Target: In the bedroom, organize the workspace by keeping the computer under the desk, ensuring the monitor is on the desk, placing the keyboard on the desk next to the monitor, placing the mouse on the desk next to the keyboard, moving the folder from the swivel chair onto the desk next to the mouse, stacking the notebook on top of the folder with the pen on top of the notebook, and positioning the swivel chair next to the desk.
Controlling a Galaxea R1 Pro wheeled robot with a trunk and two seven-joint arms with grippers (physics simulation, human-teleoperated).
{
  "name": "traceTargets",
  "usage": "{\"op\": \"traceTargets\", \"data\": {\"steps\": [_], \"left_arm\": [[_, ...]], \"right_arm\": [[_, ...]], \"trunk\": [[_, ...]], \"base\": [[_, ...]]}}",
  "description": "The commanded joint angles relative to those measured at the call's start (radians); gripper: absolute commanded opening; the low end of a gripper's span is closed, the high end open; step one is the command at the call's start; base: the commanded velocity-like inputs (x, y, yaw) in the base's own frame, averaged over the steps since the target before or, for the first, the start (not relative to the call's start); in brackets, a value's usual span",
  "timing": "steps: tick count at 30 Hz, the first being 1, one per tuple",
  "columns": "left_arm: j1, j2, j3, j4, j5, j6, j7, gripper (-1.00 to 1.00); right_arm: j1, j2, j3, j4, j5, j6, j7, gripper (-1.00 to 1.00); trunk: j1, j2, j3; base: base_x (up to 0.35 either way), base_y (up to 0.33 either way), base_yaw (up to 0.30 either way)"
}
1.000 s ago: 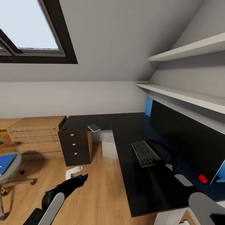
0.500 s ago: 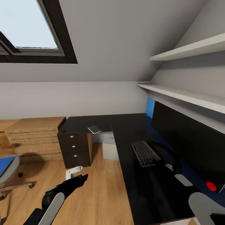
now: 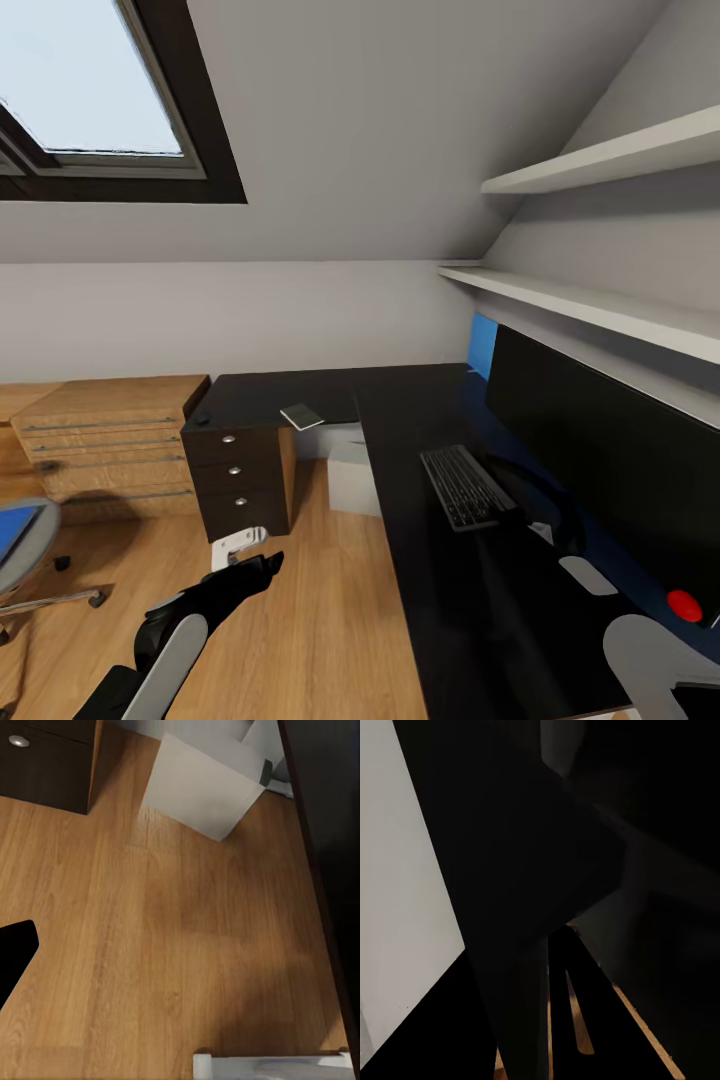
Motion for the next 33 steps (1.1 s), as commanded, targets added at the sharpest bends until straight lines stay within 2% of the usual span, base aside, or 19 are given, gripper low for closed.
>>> {"op": "traceTargets", "data": {"steps": [1, 5, 8, 33], "left_arm": [[-0.001, 0.001, -0.002, -0.004, 0.011, 0.0, 0.011, 1.0], [-0.001, 0.0, -0.002, -0.006, 0.011, -0.001, 0.011, 1.0], [-0.001, 0.0, -0.002, -0.006, 0.011, -0.001, 0.011, 1.0], [-0.001, 0.0, -0.001, -0.006, 0.011, -0.001, 0.011, 1.0]], "right_arm": [[-0.001, -0.001, -0.001, 0.001, -0.003, 0.006, 0.019, -1.0], [-0.001, -0.002, 0.002, 0.0, 0.001, 0.006, 0.072, -1.0], [-0.001, -0.003, 0.004, 0.001, 0.002, 0.006, 0.088, -1.0], [-0.001, -0.001, 0.005, 0.003, 0.003, 0.006, 0.095, -1.0]], "trunk": [[0.0, -0.001, -0.002], [0.0, -0.001, -0.002], [0.0, -0.001, -0.002], [0.096, -0.176, -0.08]], "base": [[0.0, 0.0, 0.0], [0.0, 0.0, 0.0], [0.0, 0.0, 0.0], [0.0, 0.0, 0.0]]}}
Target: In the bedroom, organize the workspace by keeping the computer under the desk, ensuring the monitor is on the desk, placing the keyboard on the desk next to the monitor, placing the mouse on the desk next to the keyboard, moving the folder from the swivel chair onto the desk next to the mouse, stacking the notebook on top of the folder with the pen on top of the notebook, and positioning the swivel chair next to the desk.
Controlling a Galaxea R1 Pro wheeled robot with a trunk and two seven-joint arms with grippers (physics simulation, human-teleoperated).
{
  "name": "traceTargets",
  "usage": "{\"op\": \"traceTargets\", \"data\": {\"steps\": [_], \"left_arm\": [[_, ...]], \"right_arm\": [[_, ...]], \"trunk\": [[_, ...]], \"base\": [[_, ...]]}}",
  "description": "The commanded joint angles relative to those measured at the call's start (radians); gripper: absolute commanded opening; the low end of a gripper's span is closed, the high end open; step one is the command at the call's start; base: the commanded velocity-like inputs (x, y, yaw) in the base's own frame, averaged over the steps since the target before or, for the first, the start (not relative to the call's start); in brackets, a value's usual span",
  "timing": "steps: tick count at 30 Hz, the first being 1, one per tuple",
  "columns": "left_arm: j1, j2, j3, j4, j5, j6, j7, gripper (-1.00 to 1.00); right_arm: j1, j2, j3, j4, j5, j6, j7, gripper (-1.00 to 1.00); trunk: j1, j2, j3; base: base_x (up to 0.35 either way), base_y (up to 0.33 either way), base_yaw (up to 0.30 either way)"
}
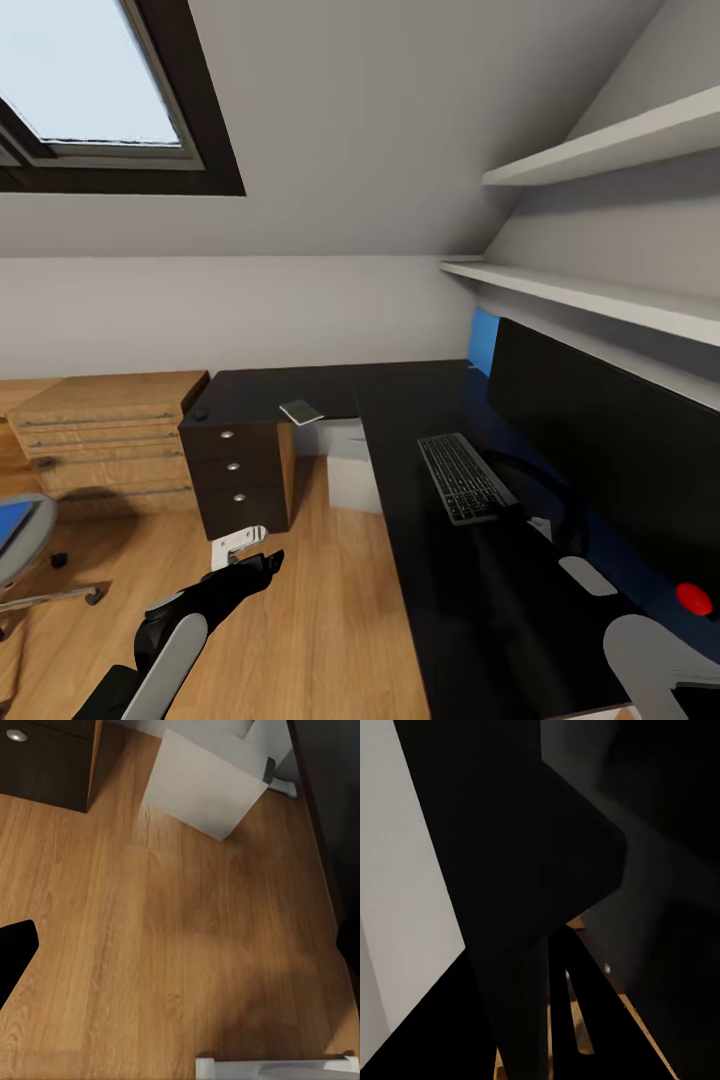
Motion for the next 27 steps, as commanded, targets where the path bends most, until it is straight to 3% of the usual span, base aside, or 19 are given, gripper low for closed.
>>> {"op": "traceTargets", "data": {"steps": [1, 17, 27], "left_arm": [[-0.001, 0.001, -0.002, -0.001, 0.01, 0.0, 0.01, 1.0], [-0.001, 0.001, -0.003, -0.001, 0.01, 0.0, 0.011, 1.0], [-0.001, 0.001, -0.002, 0.0, 0.011, 0.0, 0.011, 1.0]], "right_arm": [[-0.001, 0.0, -0.002, 0.001, -0.008, 0.007, 0.004, -1.0], [-0.001, 0.003, 0.0, 0.003, -0.008, 0.005, 0.003, -1.0], [-0.001, 0.003, 0.0, 0.001, -0.008, 0.005, 0.002, -1.0]], "trunk": [[0.004, -0.008, -0.005], [0.065, -0.12, -0.055], [0.065, -0.12, -0.055]], "base": [[0.0, 0.0, 0.0], [0.0, 0.0, 0.0], [0.0, 0.0, 0.0]]}}
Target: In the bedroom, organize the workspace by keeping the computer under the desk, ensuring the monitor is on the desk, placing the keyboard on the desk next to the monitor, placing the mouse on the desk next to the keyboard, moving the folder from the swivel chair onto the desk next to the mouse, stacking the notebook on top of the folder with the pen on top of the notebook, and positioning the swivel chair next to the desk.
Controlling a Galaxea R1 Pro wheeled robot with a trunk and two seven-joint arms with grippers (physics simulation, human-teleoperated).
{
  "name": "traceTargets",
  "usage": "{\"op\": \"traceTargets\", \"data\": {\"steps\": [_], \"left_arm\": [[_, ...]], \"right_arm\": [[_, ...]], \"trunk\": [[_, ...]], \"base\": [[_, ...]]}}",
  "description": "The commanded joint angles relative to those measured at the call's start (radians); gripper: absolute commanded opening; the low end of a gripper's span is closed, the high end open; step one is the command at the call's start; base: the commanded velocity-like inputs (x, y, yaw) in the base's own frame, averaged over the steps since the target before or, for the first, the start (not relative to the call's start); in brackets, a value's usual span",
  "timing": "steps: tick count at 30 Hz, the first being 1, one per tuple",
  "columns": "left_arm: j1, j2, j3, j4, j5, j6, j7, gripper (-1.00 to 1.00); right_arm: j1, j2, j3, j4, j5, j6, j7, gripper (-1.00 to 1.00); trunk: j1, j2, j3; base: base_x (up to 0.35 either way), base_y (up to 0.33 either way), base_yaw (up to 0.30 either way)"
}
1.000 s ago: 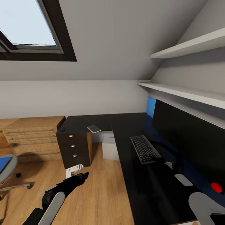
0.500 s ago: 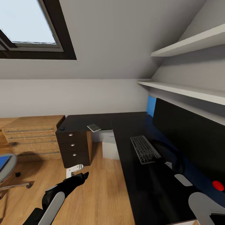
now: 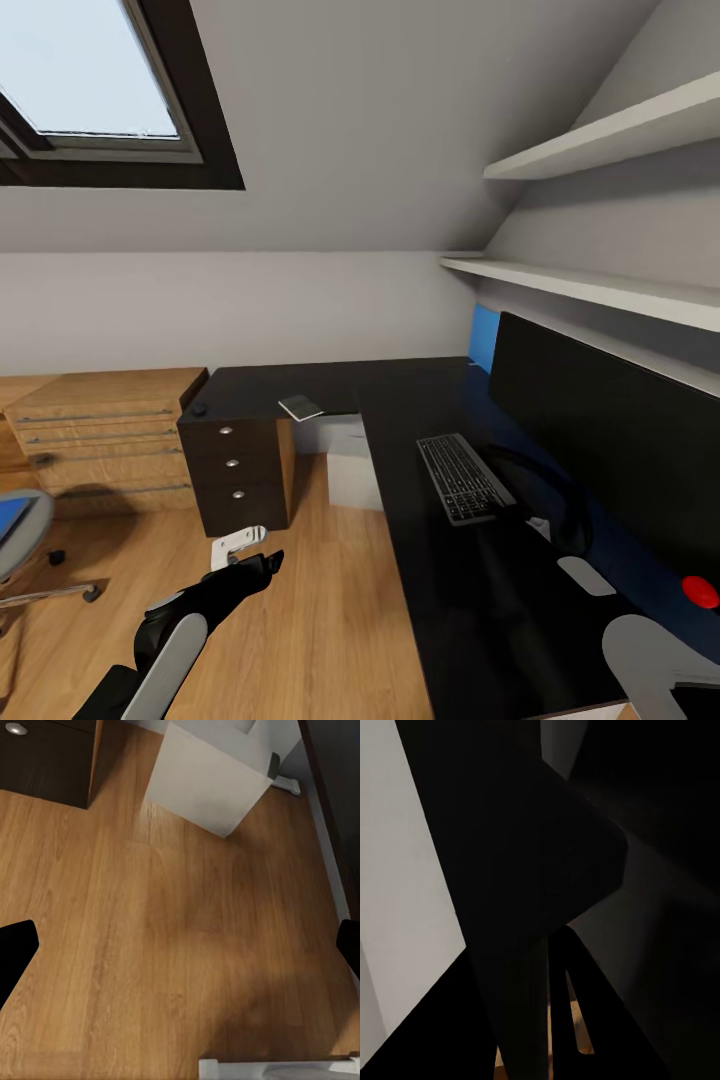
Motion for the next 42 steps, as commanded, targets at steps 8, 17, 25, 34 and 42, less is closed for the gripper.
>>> {"op": "traceTargets", "data": {"steps": [8, 17, 25, 34, 42], "left_arm": [[-0.001, 0.004, -0.001, 0.021, 0.011, 0.001, 0.008, 1.0], [-0.001, 0.004, 0.0, 0.025, 0.011, 0.001, 0.008, 1.0], [-0.001, 0.005, 0.0, 0.025, 0.011, 0.0, 0.008, 1.0], [-0.001, 0.005, 0.0, 0.025, 0.011, 0.0, 0.008, 1.0], [-0.001, 0.005, 0.0, 0.025, 0.01, 0.0, 0.008, 1.0]], "right_arm": [[-0.001, 0.0, -0.001, 0.002, -0.007, 0.006, 0.002, -1.0], [-0.001, 0.0, -0.001, 0.002, -0.007, 0.006, 0.002, -1.0], [-0.001, 0.0, 0.0, 0.004, -0.007, 0.006, -0.002, -1.0], [-0.001, 0.0, 0.0, 0.004, -0.007, 0.007, -0.003, -1.0], [-0.001, 0.0, 0.0, 0.004, -0.007, 0.011, -0.005, 1.0]], "trunk": [[0.0, -0.001, -0.001], [0.0, -0.001, -0.001], [0.0, -0.001, -0.001], [0.0, -0.001, -0.001], [0.0, -0.001, -0.001]], "base": [[-0.044, 0.0, 0.0], [-0.045, 0.0, 0.0], [-0.087, -0.082, 0.0], [-0.011, -0.011, 0.0], [0.0, 0.0, 0.0]]}}
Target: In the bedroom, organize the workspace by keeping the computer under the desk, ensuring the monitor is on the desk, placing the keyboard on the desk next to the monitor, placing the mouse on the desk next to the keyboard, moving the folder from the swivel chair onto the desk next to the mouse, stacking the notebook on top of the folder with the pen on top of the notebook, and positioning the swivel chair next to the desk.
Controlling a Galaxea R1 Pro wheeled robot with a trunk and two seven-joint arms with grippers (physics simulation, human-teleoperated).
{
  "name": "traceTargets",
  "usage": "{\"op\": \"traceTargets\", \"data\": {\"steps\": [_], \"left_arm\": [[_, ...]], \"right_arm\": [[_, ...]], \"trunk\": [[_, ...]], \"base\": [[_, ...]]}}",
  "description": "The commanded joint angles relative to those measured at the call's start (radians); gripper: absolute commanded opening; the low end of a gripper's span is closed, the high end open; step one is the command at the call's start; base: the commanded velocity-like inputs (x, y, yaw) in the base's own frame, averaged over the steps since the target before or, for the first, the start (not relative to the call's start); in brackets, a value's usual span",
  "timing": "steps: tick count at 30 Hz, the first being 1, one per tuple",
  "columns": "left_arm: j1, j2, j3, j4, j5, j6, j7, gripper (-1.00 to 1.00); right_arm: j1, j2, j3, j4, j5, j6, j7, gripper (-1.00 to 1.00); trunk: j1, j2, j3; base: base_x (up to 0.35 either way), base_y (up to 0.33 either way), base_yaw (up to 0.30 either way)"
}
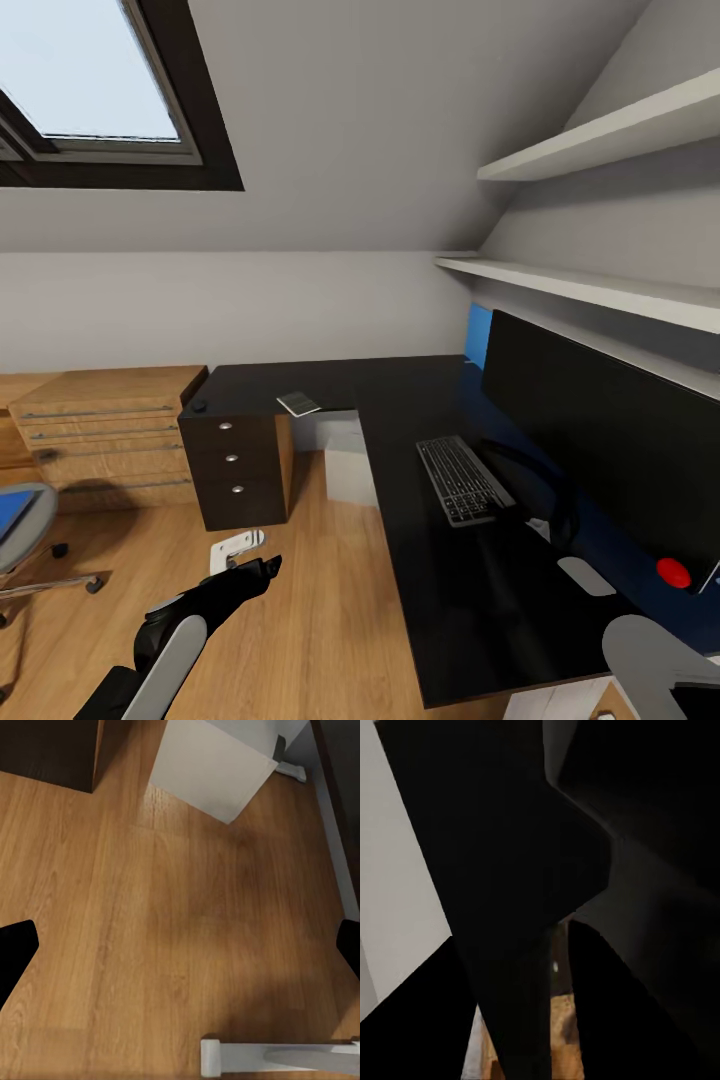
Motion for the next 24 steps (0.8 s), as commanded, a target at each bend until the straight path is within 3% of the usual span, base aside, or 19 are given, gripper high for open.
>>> {"op": "traceTargets", "data": {"steps": [1, 17, 24], "left_arm": [[-0.001, 0.001, -0.002, -0.001, 0.01, 0.0, 0.01, 1.0], [-0.001, 0.001, -0.002, -0.001, 0.01, 0.0, 0.011, 1.0], [-0.001, 0.001, -0.002, 0.0, 0.009, -0.001, 0.012, 1.0]], "right_arm": [[-0.001, 0.0, -0.001, 0.001, -0.005, 0.006, 0.002, 1.0], [-0.001, 0.0, -0.001, -0.001, -0.005, 0.004, 0.003, 1.0], [-0.001, 0.0, -0.001, -0.001, -0.005, 0.002, 0.004, 1.0]], "trunk": [[0.0, -0.001, -0.001], [0.0, -0.001, -0.001], [0.0, -0.001, -0.001]], "base": [[0.0, 0.0, 0.0], [0.0, -0.002, 0.0], [0.0, -0.121, 0.0]]}}
